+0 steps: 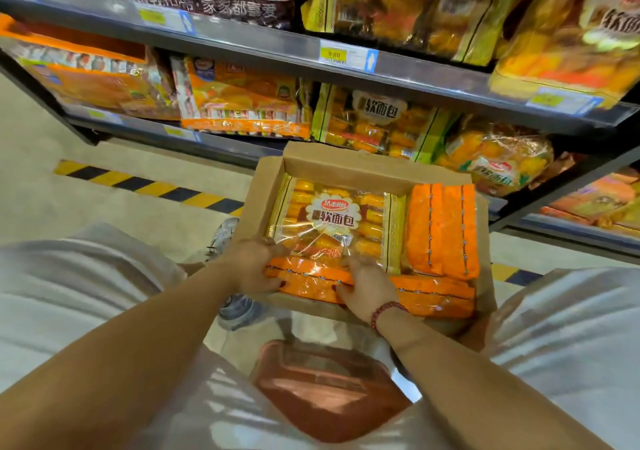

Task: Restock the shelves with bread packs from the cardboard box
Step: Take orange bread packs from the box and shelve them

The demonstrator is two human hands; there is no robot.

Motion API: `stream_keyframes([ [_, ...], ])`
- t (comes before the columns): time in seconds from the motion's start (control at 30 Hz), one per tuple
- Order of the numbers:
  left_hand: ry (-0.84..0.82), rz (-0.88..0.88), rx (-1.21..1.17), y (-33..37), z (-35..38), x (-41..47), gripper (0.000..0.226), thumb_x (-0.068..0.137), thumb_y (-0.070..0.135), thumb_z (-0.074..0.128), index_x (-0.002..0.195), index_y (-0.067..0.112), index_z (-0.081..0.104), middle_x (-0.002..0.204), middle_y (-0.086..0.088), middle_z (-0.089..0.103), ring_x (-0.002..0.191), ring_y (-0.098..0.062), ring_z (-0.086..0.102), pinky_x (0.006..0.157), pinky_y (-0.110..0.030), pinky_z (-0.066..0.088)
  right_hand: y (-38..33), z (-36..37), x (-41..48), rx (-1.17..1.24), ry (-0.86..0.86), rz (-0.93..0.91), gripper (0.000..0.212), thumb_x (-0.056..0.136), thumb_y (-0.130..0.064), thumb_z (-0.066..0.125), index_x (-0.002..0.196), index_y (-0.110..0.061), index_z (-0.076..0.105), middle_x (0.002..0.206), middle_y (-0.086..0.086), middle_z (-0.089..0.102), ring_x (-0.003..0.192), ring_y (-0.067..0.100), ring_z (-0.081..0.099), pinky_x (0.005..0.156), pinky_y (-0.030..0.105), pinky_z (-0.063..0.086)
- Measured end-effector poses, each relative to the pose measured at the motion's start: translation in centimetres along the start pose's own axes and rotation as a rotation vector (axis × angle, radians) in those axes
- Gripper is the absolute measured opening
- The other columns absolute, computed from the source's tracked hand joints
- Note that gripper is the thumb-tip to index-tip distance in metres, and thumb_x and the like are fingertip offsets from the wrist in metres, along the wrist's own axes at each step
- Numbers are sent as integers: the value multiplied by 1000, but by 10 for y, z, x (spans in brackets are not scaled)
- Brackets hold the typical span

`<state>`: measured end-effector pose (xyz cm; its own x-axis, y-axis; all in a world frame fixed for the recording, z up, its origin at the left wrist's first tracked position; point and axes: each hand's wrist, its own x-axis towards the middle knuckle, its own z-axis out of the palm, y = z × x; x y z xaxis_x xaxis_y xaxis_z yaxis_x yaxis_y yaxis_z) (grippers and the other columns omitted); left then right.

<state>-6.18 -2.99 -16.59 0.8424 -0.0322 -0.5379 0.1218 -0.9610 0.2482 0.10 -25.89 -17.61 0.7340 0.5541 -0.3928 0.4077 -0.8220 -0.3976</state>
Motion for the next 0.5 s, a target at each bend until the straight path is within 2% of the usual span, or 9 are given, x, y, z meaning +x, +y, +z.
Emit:
stream_keyframes([
  [0.1,-35,-13,-36,-3,0,4,61,86,45,63,142,31,44,131,-4,58,117,-22,56,95,-31,47,2,3,4,-14,17,-1,20,90,-21,56,109,-14,59,120,6,56,110,21,53,90,31,45],
  [0.17,-21,-22,-86,-2,1,6,58,86,40,66,140,28,48,129,-5,60,115,-22,57,94,-30,47,4,3,5,-8,13,-21,9,92,-18,53,97,-13,58,110,6,61,102,23,56,82,31,47],
  [0.23,-24,-44,-187,-3,0,6,59,85,35,69,140,25,49,132,-5,58,117,-22,56,96,-29,47,6,1,6,94,10,-20,4,93,-18,53,89,-16,54,104,6,66,96,24,60,80,36,52],
  [0.33,-25,-116,-438,-10,-6,6,63,83,26,75,140,23,49,135,-4,53,118,-22,53,96,-30,48,3,-4,9,222,39,-28,13,93,-17,53,81,-20,50,88,0,65,83,21,61,72,38,53],
  [0.4,-4,-126,-544,-15,-11,7,65,80,24,78,138,24,49,130,-1,54,117,-20,53,92,-28,47,-1,-11,10,302,76,-34,23,92,-15,55,74,-25,46,71,-6,55,67,16,55,63,37,51],
  [0.5,71,-126,-674,-20,-20,9,60,78,26,81,131,30,52,119,5,56,114,-20,55,78,-21,46,-6,-28,12,456,137,-30,31,90,-8,57,70,-28,45,74,-4,54,69,11,53,63,35,49],
])
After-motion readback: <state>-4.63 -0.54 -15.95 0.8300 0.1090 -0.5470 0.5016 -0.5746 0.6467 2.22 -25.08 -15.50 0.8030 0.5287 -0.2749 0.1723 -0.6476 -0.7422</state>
